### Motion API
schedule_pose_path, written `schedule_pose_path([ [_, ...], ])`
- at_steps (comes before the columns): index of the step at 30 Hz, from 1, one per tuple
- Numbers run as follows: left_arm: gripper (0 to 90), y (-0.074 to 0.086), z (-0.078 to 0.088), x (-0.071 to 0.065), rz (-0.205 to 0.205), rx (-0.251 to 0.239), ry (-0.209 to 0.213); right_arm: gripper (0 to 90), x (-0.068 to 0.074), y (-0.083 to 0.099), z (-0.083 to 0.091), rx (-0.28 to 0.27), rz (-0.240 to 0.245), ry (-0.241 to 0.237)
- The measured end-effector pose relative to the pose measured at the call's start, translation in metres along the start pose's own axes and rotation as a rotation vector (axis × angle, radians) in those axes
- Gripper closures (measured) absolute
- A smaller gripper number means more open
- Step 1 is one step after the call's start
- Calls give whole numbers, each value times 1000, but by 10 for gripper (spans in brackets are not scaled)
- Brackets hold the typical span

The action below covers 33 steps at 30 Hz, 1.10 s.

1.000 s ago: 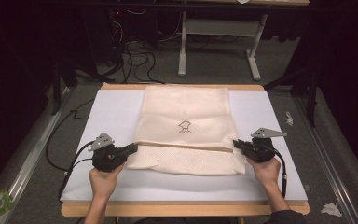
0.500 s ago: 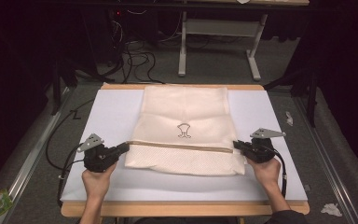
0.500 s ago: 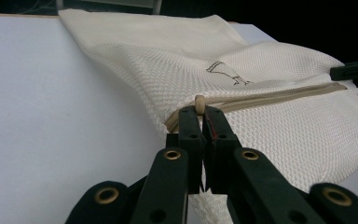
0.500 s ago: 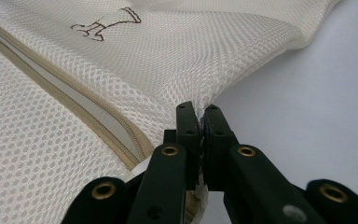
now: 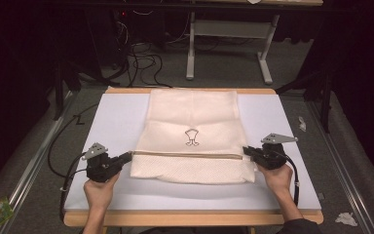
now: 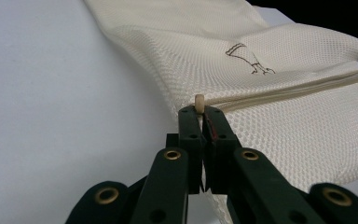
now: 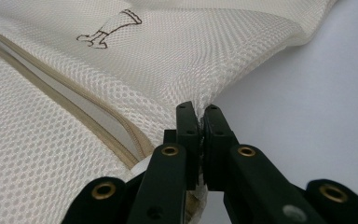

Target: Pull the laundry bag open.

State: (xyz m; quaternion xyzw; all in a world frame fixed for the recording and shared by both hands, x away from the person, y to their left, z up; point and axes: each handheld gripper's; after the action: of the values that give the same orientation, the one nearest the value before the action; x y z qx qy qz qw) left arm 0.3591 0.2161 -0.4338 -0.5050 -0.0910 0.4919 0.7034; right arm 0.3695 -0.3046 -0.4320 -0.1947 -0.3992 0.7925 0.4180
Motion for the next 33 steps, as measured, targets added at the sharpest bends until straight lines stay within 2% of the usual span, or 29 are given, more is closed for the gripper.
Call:
schedule_pose_path([
  [5,873,2,2,1,5,-6,12,884,1,-1,0,-1,3,1],
  [7,873,2,4,0,-8,1,9,883,2,-1,0,0,1,-3],
  [9,872,3,4,-3,-54,14,-11,882,3,-1,0,6,10,-1],
  [12,872,5,2,-6,-76,27,-16,881,2,1,-2,5,10,2],
  [14,872,5,1,-6,-70,30,-14,879,0,4,-2,6,-9,-5],
  [17,872,6,0,-5,-67,29,-14,877,-1,6,-4,10,-10,-9],
  [20,871,10,-4,-6,-66,56,-23,872,-1,9,-5,28,-28,-9],
  [27,871,14,-5,-6,-80,78,-41,866,-1,10,-9,40,-29,-19],
  [30,870,20,-8,-4,-74,82,-40,861,1,11,-11,51,-6,-11],
  [33,869,24,-11,-3,-70,88,-29,860,0,15,-10,30,-10,2],
])
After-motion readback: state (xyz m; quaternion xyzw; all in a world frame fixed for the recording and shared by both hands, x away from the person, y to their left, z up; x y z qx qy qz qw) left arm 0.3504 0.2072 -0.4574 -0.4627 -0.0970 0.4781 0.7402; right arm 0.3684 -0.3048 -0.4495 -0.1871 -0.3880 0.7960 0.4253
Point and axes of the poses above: each handheld gripper's, and its own axes: z roughly backward along the jaws, y roughly out of its underside, x roughly to its left, and after that the axes turned 5 degrees about z, right-handed
